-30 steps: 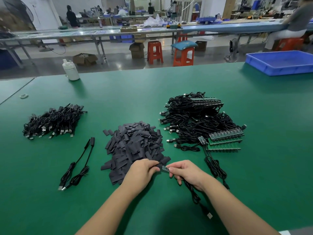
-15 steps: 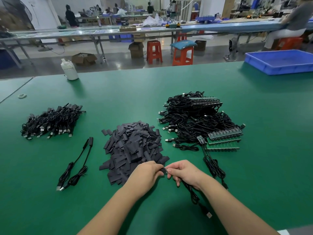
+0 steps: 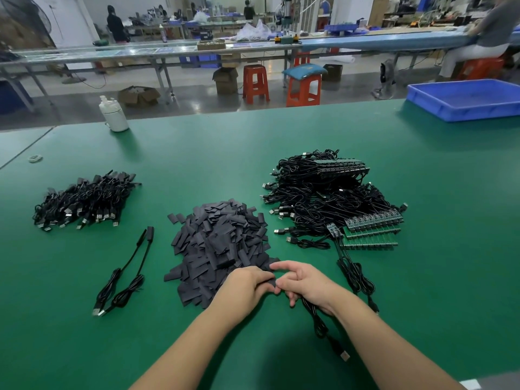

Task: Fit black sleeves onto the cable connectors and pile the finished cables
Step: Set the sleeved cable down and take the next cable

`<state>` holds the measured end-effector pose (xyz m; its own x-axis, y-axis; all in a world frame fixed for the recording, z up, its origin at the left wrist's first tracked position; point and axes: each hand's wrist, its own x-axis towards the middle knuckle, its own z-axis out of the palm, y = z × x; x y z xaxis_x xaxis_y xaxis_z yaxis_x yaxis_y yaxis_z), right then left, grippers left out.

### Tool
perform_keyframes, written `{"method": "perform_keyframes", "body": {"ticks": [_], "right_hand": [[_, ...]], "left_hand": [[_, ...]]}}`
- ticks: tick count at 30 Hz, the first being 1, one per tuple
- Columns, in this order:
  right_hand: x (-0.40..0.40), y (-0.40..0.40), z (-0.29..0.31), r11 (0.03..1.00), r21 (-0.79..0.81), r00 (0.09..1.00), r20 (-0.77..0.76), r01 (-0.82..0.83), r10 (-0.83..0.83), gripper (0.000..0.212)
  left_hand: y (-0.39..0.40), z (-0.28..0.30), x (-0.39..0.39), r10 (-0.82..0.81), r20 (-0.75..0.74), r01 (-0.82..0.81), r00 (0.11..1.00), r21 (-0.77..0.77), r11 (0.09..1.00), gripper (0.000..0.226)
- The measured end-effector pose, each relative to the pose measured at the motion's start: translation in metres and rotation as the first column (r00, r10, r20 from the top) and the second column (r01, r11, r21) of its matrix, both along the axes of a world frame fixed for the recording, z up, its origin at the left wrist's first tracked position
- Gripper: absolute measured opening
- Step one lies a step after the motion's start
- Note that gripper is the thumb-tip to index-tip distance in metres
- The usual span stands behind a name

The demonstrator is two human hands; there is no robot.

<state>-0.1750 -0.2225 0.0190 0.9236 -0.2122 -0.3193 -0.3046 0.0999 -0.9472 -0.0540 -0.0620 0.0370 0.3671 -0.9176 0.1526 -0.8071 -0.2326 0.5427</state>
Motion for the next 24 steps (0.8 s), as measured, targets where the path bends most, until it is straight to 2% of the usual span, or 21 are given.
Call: {"method": "perform_keyframes", "body": {"ticks": [4,10,16,24], "right_hand": [[0.0010,0.0058,0.0046,0.998,0.023,0.998,-0.027,0.050,-0.050,0.024],[0.0006,0.0080,0.0061,0.999,-0.041,0.999,-0.041,0.020,-0.022,0.023],[0.0012,0.0100,0.0026,0.999,-0.039,0.999,-0.035,-0.020,0.019,0.021],[0.0028,0.0111,0.0033,0.999,-0.001,0.998,-0.039,0.044,-0.044,0.022]], "left_hand": [[-0.0003,0.0001,0.0016,0.071,0.005,-0.071,0.997,-0.073,0.995,0.015],[-0.0011,-0.0012,0.0019,0.079,0.044,-0.077,0.996,-0.045,0.996,0.019],[-0.0038,-0.0040,-0.0014,0.033,0.093,-0.036,0.995,0.028,0.999,0.023],[-0.0095,-0.0074,0.0018,0.051,0.179,-0.068,0.983,0.090,0.994,0.021]]}}
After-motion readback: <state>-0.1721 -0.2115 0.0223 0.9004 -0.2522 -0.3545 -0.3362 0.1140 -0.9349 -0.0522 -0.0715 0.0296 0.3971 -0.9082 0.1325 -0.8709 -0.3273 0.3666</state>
